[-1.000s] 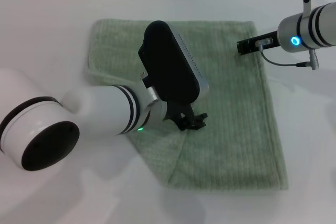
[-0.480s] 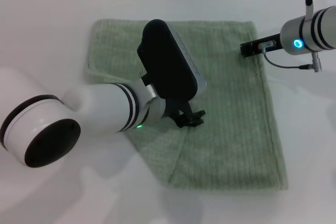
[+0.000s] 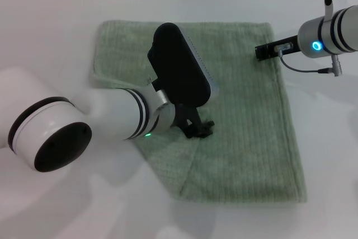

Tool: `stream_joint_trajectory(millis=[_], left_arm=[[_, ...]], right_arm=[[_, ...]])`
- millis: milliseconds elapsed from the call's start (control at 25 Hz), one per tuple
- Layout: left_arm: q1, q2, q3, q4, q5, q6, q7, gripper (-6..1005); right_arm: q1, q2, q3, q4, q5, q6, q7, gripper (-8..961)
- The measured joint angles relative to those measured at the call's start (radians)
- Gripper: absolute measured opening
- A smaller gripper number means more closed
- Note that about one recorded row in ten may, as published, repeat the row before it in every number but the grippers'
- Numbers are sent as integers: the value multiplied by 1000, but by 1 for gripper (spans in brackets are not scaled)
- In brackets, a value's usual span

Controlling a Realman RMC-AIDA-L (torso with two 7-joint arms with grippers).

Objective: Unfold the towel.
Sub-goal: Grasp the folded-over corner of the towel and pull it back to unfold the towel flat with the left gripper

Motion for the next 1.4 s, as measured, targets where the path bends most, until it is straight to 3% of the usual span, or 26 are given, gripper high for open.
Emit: stream_joint_trajectory(millis=[320, 520, 1000, 1320, 1400], left_arm=[[-11, 1, 2, 1, 9, -33, 2, 818], [-39, 1, -4, 10, 8, -86, -5, 612], [-9, 3, -7, -109, 27, -135, -5, 372], [12, 3, -6, -226, 116, -209, -80, 46], [25, 4, -12, -254, 116, -215, -84, 47]], right_arm=[[0, 0, 0, 2, 0, 0, 1, 8], [-1, 0, 0, 3, 0, 0, 3, 9], [-4, 0, 2, 2, 0, -4, 5, 10], [-5, 0, 6, 2, 0, -4, 5, 11], [-5, 0, 6, 2, 0, -5, 4, 11]])
